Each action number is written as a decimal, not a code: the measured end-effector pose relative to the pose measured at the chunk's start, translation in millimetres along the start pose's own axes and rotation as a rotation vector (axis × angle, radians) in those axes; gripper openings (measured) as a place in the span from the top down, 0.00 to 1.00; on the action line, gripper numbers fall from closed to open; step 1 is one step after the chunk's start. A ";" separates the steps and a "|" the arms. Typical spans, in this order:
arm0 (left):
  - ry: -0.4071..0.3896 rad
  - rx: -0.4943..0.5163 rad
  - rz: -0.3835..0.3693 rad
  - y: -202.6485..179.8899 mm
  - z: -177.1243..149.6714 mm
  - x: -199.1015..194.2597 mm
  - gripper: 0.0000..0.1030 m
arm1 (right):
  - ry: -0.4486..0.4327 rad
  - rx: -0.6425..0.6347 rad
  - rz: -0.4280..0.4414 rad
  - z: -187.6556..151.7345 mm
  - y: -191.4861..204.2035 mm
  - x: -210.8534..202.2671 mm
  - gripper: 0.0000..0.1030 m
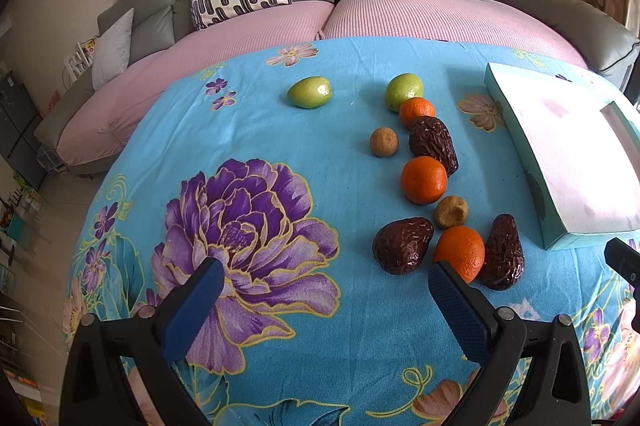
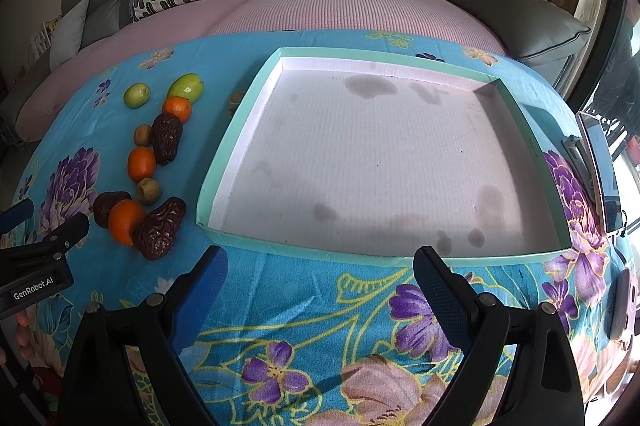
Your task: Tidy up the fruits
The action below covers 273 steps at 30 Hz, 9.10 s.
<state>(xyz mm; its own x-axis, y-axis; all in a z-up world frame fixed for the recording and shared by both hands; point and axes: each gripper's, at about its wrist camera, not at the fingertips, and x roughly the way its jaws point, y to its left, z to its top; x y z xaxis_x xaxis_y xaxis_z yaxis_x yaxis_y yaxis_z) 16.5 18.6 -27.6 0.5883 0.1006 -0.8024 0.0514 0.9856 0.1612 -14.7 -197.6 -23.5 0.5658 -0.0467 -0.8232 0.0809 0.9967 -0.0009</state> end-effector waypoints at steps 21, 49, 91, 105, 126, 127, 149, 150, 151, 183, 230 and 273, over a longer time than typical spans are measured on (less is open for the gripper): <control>-0.017 -0.116 -0.064 20.3 7.8 -1.7 0.00 | -0.026 -0.017 0.080 2.8 12.2 -4.0 0.08; 0.160 -0.233 -0.328 22.4 16.9 42.9 0.36 | 0.014 -0.238 0.309 3.3 96.9 18.2 0.48; 0.052 -0.234 -0.392 0.4 57.6 13.9 0.66 | -0.140 -0.019 0.116 76.9 -9.9 -10.7 0.62; 0.055 -0.021 -0.439 -130.9 106.7 9.7 0.66 | -0.078 0.167 -0.020 85.5 -116.0 15.7 0.62; 0.069 0.064 -0.390 -197.7 95.4 31.9 0.66 | 0.047 0.257 -0.100 63.2 -158.7 42.8 0.62; 0.071 0.064 -0.387 -198.0 95.6 32.4 0.66 | 0.051 0.255 -0.102 63.3 -158.6 43.4 0.62; 0.085 0.037 -0.402 -190.3 92.5 32.0 0.65 | 0.128 0.250 -0.161 59.2 -162.3 47.8 0.61; 0.089 0.033 -0.404 -189.7 92.5 31.9 0.65 | 0.130 0.249 -0.163 59.3 -162.5 48.1 0.61; 0.094 0.028 -0.406 -188.7 92.4 31.6 0.64 | 0.131 0.248 -0.165 59.4 -162.2 48.1 0.61; -0.032 0.055 -0.069 -151.9 99.5 9.6 0.00 | 0.093 0.245 -0.169 61.5 -161.9 40.4 0.17; -0.067 -0.118 -0.133 -4.8 108.2 24.1 0.00 | -0.155 0.038 -0.044 96.8 -54.8 13.5 0.10; 0.016 -0.394 -0.246 89.0 102.7 83.4 0.01 | 0.007 -0.235 0.243 99.6 135.4 98.2 0.49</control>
<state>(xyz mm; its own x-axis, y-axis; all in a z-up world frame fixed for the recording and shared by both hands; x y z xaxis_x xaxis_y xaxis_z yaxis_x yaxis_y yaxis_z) 153.0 100.7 -21.2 0.5846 -0.1436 -0.7985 -0.1248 0.9566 -0.2634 133.5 -73.8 -47.9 0.5396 0.1938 -0.8193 -0.2478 0.9666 0.0654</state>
